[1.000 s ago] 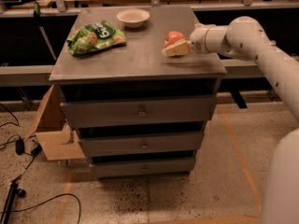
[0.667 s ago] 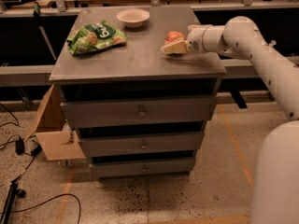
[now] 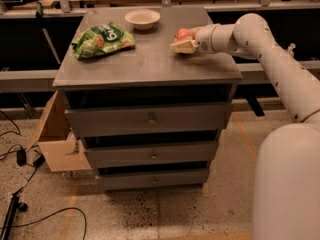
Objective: Move apple near paper bowl
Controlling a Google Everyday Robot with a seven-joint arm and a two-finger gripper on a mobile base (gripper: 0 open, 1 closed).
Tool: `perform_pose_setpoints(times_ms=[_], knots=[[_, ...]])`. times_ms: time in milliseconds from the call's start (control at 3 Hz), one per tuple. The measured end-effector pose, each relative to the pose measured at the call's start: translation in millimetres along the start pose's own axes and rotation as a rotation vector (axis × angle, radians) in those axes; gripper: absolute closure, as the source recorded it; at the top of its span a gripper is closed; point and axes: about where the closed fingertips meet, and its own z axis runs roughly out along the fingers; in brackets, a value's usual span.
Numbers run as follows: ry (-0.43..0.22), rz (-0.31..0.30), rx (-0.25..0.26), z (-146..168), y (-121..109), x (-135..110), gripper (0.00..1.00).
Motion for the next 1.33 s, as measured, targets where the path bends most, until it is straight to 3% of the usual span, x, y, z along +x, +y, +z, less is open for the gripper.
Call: perform_pose_setpoints(times_ms=[333,667,1333], knots=[[-0.05,0.008,0.046,15.8,-11.7,-36.0,0.96],[-0.058,0.046,0.083,41.5,-17.1,-55.5,1.0],[-0.015,0.118,0.061,97.6,1.7,-59.7,1.0]])
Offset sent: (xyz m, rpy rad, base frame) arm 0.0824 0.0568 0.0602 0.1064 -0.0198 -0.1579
